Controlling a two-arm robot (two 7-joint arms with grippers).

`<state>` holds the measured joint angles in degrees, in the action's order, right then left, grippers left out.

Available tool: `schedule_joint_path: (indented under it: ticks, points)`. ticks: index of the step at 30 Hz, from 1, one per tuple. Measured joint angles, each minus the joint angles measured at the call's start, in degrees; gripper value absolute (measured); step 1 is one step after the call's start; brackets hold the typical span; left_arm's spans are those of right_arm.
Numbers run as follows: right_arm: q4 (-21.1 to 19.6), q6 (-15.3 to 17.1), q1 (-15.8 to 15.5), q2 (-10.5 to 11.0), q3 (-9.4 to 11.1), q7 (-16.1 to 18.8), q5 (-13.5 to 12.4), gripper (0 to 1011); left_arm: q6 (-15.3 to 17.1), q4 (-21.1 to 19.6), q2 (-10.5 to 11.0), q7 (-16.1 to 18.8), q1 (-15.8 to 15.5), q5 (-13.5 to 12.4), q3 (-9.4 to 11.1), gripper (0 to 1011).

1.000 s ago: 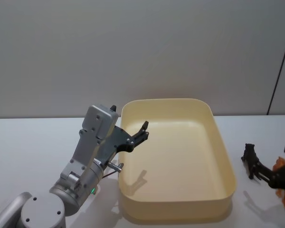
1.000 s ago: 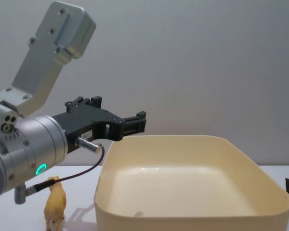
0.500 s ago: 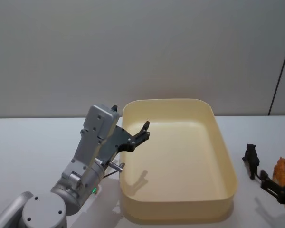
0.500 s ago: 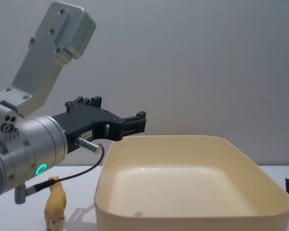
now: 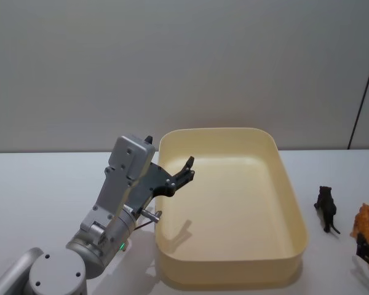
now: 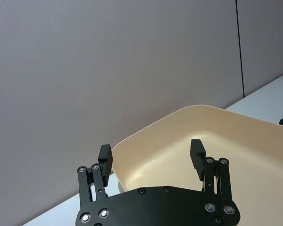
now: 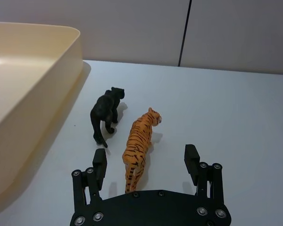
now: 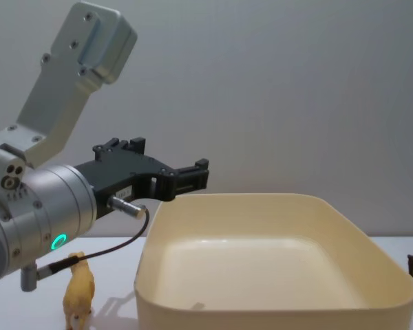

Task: Pick up the toy alternately with two hands and place it into the central storage box.

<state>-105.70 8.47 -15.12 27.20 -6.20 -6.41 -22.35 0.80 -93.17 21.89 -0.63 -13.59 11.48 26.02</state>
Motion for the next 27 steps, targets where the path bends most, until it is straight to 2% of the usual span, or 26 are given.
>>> schedule_joint_path:
  ticks: [5,16,22,26,27]
  points:
    - [1.6,0.8,1.1,-0.6,-0.1,0.5,0.4,1001,0.0,0.0,0.0,0.0,0.0,0.0,0.0,1002]
    - [8.0,2.2,6.4,-3.0,-1.0,3.8,2.0,1001,0.0,0.0,0.0,0.0,0.0,0.0,0.0,1002]
    - [9.8,2.4,7.9,-3.8,-1.3,4.9,2.6,887,0.0,0.0,0.0,0.0,0.0,0.0,0.0,1002]
    - [10.9,2.5,8.9,-4.2,-1.5,5.4,2.9,783,0.0,0.0,0.0,0.0,0.0,0.0,0.0,1001]
    - [11.0,2.5,9.0,-4.3,-1.5,5.5,2.9,728,0.0,0.0,0.0,0.0,0.0,0.0,0.0,1002]
